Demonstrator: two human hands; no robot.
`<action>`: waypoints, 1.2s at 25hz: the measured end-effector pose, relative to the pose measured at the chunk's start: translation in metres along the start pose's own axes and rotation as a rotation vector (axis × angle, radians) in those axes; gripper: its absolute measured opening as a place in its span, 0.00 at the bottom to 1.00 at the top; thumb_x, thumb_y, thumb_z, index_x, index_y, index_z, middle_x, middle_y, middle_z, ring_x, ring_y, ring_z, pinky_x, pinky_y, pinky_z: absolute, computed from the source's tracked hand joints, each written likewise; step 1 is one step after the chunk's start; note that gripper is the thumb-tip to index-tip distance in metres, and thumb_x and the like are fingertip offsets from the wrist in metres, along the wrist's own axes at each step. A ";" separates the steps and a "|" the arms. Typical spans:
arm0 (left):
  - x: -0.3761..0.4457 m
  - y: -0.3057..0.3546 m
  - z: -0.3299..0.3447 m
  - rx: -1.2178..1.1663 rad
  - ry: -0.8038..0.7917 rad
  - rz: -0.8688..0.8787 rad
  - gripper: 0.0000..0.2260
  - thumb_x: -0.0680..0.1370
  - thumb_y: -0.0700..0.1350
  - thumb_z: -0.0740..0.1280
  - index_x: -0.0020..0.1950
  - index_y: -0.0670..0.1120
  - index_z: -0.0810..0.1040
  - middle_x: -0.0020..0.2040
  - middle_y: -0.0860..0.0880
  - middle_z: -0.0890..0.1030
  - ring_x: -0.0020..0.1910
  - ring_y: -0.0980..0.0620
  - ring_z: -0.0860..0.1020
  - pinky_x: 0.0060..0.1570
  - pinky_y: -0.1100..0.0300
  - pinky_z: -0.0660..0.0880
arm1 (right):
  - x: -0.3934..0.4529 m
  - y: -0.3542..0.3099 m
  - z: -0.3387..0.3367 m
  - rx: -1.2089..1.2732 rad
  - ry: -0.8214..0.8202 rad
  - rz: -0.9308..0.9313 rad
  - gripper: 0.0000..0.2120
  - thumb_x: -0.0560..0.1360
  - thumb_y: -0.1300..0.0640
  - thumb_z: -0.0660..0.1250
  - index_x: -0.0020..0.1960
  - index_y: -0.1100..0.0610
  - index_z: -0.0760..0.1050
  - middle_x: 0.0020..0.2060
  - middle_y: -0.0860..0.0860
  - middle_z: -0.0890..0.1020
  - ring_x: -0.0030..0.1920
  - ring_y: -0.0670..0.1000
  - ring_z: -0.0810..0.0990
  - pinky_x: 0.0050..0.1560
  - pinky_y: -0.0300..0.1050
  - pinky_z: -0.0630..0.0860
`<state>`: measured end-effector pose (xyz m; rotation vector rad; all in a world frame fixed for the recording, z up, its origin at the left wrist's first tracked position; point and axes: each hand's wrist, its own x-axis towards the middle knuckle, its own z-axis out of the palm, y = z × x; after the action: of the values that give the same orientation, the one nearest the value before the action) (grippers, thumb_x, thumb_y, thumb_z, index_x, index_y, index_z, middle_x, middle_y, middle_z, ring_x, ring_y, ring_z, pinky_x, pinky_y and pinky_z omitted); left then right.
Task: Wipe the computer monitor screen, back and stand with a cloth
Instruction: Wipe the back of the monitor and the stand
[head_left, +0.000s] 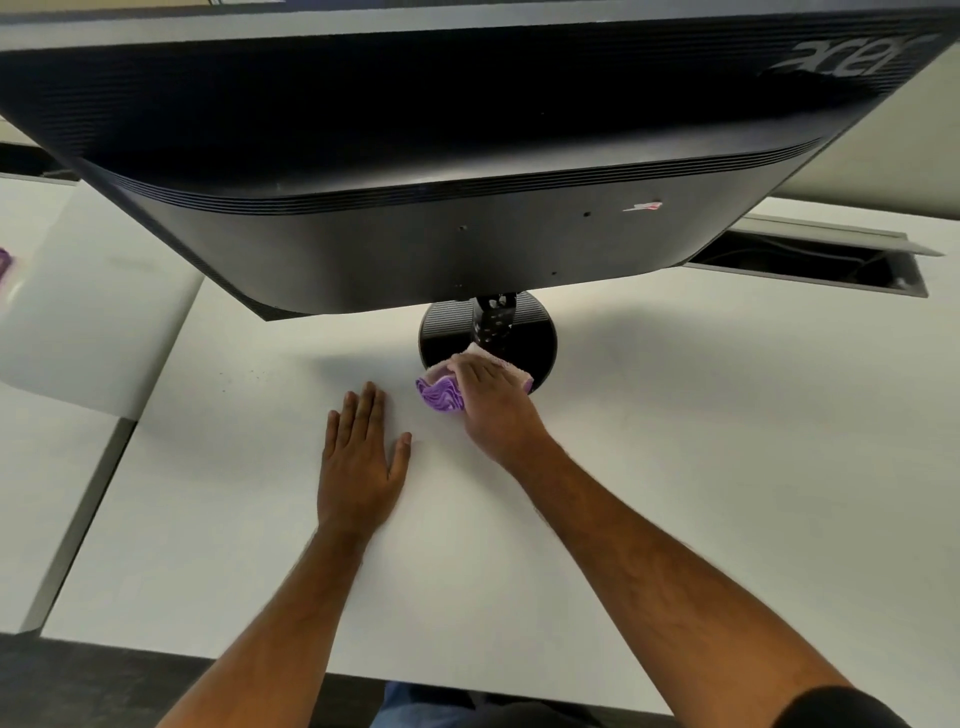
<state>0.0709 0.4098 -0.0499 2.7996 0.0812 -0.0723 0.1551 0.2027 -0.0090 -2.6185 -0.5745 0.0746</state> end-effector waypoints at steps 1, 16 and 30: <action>0.000 0.000 0.000 -0.002 0.001 0.003 0.33 0.85 0.62 0.48 0.86 0.47 0.49 0.86 0.50 0.48 0.85 0.52 0.44 0.84 0.50 0.45 | -0.005 0.006 -0.002 0.015 -0.002 0.002 0.25 0.75 0.53 0.76 0.67 0.53 0.71 0.61 0.51 0.80 0.62 0.50 0.79 0.63 0.47 0.78; 0.001 0.001 0.000 0.011 0.017 0.003 0.33 0.85 0.61 0.51 0.86 0.45 0.50 0.86 0.50 0.49 0.85 0.51 0.45 0.84 0.51 0.44 | -0.003 0.084 -0.038 0.095 0.174 0.050 0.28 0.74 0.66 0.72 0.73 0.60 0.72 0.71 0.57 0.76 0.74 0.58 0.72 0.72 0.53 0.71; 0.001 0.001 0.000 0.011 0.023 0.006 0.33 0.85 0.61 0.51 0.86 0.46 0.51 0.86 0.50 0.50 0.85 0.52 0.45 0.84 0.51 0.44 | -0.017 0.083 -0.083 0.445 0.299 0.208 0.19 0.75 0.67 0.61 0.64 0.59 0.78 0.61 0.50 0.81 0.60 0.51 0.80 0.63 0.36 0.73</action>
<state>0.0715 0.4086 -0.0493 2.8123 0.0776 -0.0385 0.1838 0.0940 0.0274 -2.1884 -0.1558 -0.1114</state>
